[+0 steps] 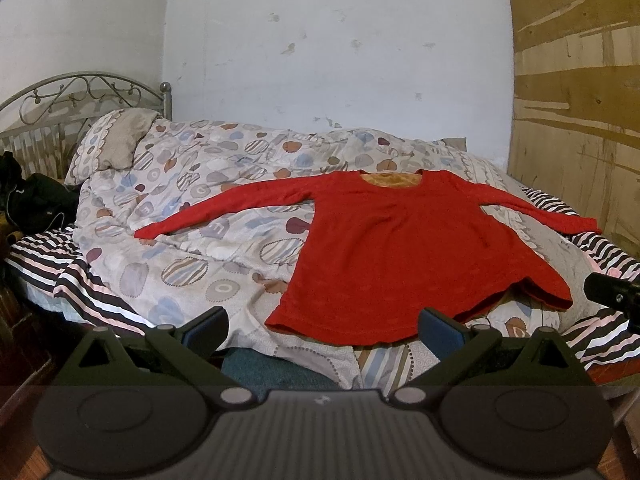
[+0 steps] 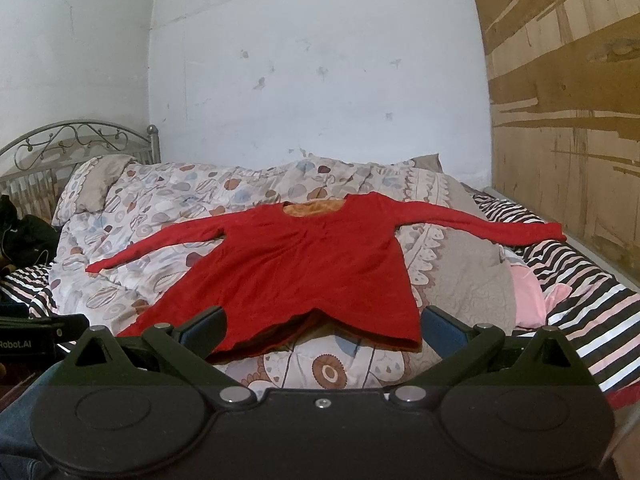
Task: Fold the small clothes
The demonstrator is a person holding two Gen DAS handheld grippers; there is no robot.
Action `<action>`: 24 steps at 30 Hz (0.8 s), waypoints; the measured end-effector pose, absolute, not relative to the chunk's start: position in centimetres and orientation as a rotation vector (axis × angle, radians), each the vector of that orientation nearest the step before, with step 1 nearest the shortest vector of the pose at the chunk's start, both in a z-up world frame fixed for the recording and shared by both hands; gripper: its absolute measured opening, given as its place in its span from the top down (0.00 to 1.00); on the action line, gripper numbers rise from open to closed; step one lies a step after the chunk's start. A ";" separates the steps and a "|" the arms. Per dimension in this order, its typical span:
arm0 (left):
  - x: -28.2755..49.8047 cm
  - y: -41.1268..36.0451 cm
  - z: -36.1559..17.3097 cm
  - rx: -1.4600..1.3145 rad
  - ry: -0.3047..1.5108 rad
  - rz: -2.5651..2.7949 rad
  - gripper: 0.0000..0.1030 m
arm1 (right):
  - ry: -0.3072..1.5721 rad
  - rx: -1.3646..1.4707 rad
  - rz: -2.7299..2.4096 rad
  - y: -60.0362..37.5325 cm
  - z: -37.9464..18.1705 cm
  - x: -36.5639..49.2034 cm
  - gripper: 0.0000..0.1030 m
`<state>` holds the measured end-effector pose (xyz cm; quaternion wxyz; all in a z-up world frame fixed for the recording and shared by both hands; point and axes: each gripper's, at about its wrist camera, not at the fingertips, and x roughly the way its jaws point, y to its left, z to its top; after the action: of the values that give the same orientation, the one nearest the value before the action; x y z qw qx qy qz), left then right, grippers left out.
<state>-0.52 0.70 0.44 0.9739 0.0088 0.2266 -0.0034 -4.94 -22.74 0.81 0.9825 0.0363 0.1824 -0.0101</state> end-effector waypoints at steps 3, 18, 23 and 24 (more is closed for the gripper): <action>-0.7 0.9 0.4 0.016 0.455 -0.006 0.00 | 0.368 0.072 -0.017 -22.7 0.9 -5.0 0.00; -0.9 1.3 -0.3 0.023 0.454 -0.004 0.00 | 0.367 0.075 -0.024 -22.5 1.3 -4.9 0.00; 0.0 0.6 -0.4 0.045 0.499 0.015 0.00 | 0.377 0.076 -0.040 -22.6 1.1 -4.8 0.00; 0.2 0.4 -0.5 0.056 0.517 0.027 0.00 | 0.387 0.082 -0.047 -22.8 1.1 -4.6 0.00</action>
<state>0.25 0.43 -0.53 0.9663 0.0278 0.2555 0.0132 -4.59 -22.75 1.13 0.9802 0.0409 0.1924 -0.0232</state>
